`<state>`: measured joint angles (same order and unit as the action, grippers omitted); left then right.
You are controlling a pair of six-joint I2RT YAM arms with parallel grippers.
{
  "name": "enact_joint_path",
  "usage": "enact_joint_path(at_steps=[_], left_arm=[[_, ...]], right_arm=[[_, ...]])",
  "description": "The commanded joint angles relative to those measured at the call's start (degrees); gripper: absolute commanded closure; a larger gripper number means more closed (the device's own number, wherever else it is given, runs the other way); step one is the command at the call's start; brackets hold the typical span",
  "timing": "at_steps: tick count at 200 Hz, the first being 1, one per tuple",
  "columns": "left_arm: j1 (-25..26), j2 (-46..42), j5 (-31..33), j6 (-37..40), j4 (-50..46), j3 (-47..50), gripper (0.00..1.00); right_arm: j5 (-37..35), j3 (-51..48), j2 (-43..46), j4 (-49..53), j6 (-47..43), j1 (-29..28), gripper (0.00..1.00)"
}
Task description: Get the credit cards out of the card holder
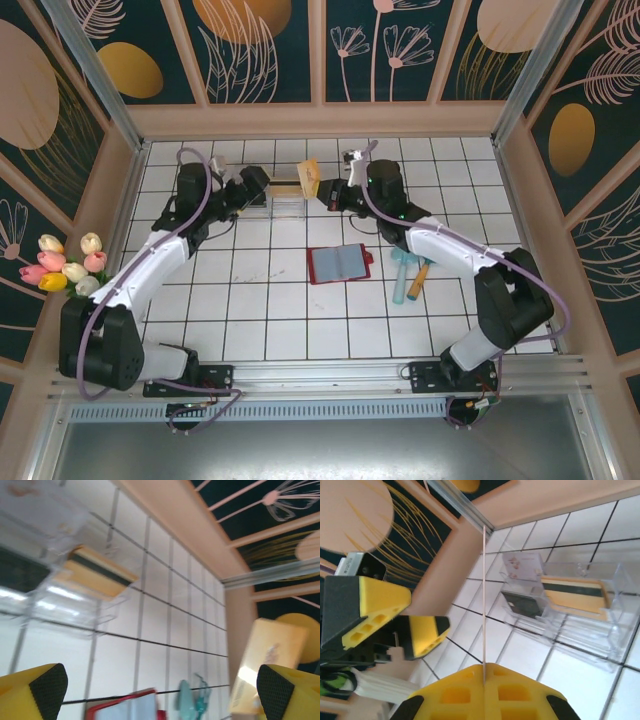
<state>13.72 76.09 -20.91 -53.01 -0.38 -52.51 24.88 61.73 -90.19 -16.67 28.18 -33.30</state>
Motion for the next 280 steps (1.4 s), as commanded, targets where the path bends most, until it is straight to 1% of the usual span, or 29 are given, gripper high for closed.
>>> enact_joint_path(at_steps=[1, 27, 49, 87, 114, 129, 142, 169, 210, 246, 280], left_arm=[[-0.75, -2.35, 4.28, 3.86, -5.77, 4.17, 0.02], [-0.97, -3.50, 4.60, 3.62, -5.68, 7.60, 0.01], [-1.00, -3.50, 4.62, 4.10, -6.60, 7.77, 0.01], [-1.08, -3.09, 5.17, 4.10, -7.70, 9.00, 0.02], [-1.06, -1.91, 2.17, 2.25, -5.14, 10.12, 0.01], [-1.11, -0.72, 1.07, 1.55, -4.28, 9.85, 0.02], [-1.09, 0.53, 0.40, 1.84, -4.48, 8.95, 0.01], [-1.12, 1.97, -0.28, 2.96, -5.45, 7.59, 0.01], [-1.09, 2.65, 0.61, 2.77, -6.04, 8.70, 0.01], [-1.14, 4.11, 0.45, 2.21, -5.77, 9.03, 0.02], [-1.07, 6.08, -1.18, 1.99, -5.89, 8.24, 0.01]], right_arm=[[-0.76, 5.44, -3.24, 7.89, -18.00, -0.27, 1.00], [2.23, 12.09, -8.79, 12.47, -27.93, -0.77, 1.00], [4.42, 18.13, -13.98, 16.77, -35.98, -0.76, 1.00], [7.21, 26.07, -19.79, 21.35, -49.51, -0.78, 1.00], [9.33, 33.33, -25.34, 27.92, -60.03, -0.65, 1.00], [8.98, 34.90, -27.32, 27.52, -63.46, -0.44, 1.00], [9.15, 36.94, -28.89, 29.70, -67.22, -0.36, 1.00], [8.78, 39.79, -30.98, 32.32, -71.13, -0.13, 1.00], [8.33, 47.06, -34.91, 41.13, -76.94, 0.43, 1.00], [7.05, 48.69, -36.71, 40.37, -79.35, 1.21, 1.00], [6.24, 53.42, -40.10, 44.46, -83.19, 1.55, 1.00]])
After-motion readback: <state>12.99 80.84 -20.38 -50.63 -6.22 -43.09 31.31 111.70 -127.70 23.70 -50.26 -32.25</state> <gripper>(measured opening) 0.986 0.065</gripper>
